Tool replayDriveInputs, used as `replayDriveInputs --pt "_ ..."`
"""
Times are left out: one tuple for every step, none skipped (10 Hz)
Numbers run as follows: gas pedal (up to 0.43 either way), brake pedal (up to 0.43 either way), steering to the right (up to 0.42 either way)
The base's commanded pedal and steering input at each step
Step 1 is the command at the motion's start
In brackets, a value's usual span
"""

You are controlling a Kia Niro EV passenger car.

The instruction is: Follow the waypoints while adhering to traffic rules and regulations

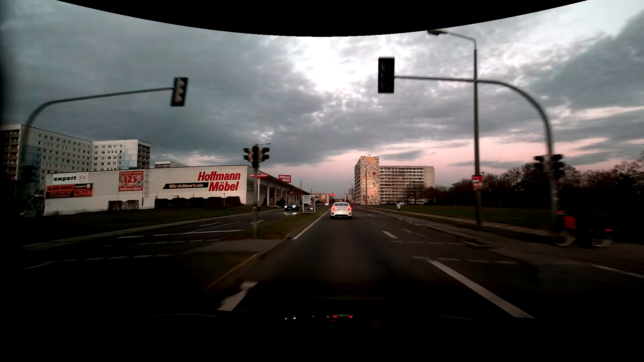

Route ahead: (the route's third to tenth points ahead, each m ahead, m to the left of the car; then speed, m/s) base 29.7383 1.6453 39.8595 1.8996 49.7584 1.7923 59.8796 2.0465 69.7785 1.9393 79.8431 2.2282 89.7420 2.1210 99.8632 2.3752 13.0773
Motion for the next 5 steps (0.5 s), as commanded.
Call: replayDriveInputs --pt "0.098 0.000 0.000" --pt "0.087 0.000 -0.002" --pt "0.067 0.000 -0.001" --pt "0.059 0.000 -0.003" --pt "0.059 0.000 -0.002"
